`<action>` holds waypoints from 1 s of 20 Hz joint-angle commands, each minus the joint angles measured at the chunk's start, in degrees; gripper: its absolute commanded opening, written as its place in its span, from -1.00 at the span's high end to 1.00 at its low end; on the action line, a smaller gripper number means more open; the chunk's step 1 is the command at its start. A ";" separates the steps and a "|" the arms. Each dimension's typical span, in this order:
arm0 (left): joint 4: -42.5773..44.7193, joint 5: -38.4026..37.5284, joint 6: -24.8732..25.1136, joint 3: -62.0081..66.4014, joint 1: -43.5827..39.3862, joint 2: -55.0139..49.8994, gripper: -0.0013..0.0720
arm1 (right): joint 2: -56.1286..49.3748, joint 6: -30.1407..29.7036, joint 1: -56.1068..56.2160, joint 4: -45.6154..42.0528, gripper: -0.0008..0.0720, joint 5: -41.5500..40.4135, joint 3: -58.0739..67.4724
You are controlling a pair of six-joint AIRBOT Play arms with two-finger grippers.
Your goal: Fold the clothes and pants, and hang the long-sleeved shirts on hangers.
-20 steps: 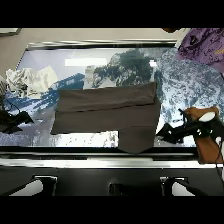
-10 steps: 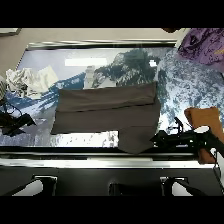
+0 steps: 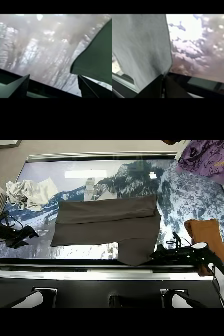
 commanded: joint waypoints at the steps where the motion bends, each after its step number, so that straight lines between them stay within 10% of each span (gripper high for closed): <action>1: -16.26 3.96 10.16 -5.27 4.50 -0.07 -1.00 | 0.04 -0.46 0.04 2.03 0.91 -0.59 -0.24; 20: -22.29 5.38 15.28 -10.32 1.97 -7.82 -0.80 | 0.07 -1.46 0.04 2.54 0.91 -0.15 -0.24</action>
